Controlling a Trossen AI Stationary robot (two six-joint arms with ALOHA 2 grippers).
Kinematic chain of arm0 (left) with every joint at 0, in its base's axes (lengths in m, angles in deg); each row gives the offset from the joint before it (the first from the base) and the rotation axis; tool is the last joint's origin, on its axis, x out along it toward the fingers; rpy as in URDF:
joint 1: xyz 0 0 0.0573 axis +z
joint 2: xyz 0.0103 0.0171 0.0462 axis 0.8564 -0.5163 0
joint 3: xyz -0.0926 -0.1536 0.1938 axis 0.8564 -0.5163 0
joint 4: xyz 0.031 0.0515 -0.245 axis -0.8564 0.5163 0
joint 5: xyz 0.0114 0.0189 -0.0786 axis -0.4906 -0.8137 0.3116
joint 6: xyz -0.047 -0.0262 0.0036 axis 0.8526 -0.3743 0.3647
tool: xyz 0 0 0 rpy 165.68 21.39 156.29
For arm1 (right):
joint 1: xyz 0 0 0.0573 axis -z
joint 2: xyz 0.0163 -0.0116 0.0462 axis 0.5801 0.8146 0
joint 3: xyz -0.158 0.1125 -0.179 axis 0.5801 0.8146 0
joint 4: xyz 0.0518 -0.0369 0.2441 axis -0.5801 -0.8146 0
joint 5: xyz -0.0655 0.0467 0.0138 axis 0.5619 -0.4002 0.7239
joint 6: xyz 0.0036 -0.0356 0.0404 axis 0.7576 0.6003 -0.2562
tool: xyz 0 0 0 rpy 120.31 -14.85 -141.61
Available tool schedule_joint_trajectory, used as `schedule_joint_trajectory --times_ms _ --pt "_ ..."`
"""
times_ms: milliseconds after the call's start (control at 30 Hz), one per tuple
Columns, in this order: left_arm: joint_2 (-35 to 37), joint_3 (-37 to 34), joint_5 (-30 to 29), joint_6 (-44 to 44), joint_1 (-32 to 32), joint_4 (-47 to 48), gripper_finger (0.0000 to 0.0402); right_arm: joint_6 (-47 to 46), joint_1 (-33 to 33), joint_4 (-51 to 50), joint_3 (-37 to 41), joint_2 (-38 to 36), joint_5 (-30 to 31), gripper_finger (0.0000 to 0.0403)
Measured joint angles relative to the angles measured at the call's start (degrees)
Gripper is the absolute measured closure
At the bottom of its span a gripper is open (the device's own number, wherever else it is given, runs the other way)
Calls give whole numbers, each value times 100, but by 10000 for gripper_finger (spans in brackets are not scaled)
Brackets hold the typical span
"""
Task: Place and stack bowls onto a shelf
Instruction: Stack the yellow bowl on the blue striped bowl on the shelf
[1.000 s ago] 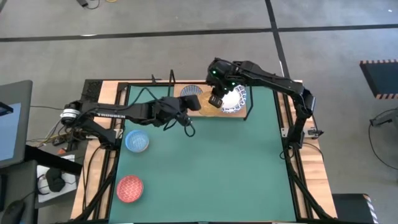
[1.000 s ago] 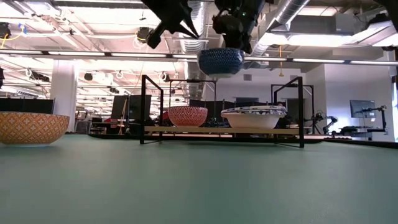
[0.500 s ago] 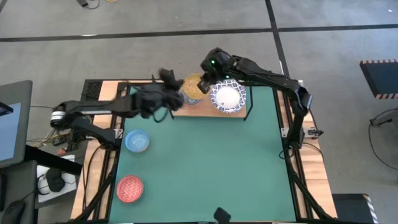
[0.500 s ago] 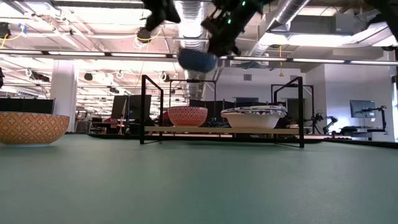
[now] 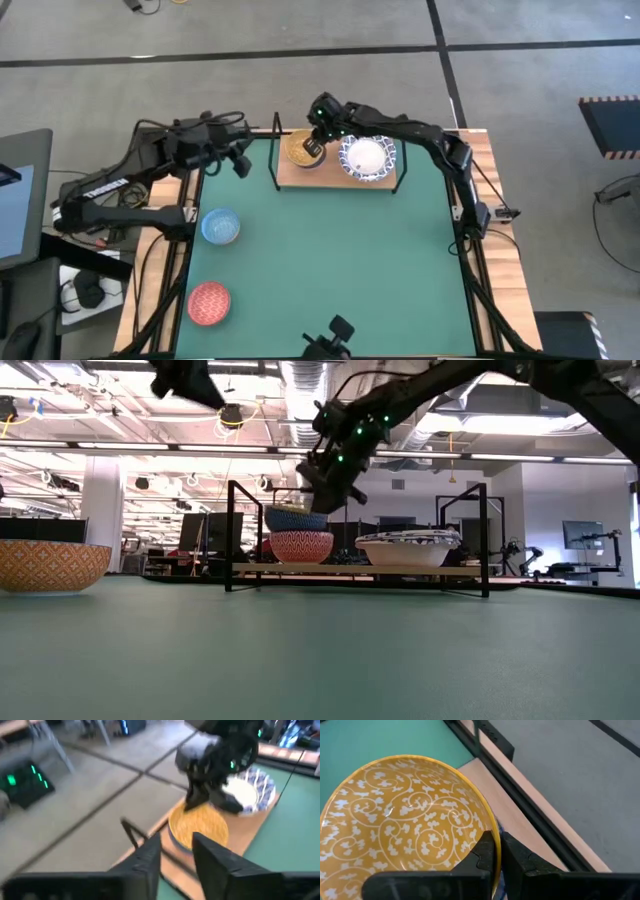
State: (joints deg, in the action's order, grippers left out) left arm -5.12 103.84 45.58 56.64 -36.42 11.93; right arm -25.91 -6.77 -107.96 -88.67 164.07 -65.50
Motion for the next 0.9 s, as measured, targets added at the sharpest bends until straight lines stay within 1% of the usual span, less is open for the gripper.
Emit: schedule_joint_trajectory --times_ms 133,200,267,333,467,533,700,800,900 --pt "160 -424 270 472 100 99 240 -63 85 -13 0 85 1 357" --pt "185 -616 511 684 196 154 213 -89 137 -40 0 85 -72 350" --pt "168 -758 734 892 372 319 193 -90 179 -65 -9 85 -107 347" --pt "121 -929 1082 1084 584 389 180 -97 184 -140 -9 85 -133 346" --pt "-18 -1234 1934 1403 995 408 173 -93 195 -290 -9 85 -414 343" --pt "-98 -1308 2159 1512 1131 383 173 -90 210 -353 -9 85 -543 343" --pt "-239 -1362 2490 1592 1299 508 173 -99 212 -356 -9 85 -730 333" --pt "-327 -1362 2734 1636 1366 726 173 -117 228 -340 -11 83 -786 307" --pt "-457 -1362 3024 1676 1404 998 173 -281 304 -336 -11 83 -1061 266"
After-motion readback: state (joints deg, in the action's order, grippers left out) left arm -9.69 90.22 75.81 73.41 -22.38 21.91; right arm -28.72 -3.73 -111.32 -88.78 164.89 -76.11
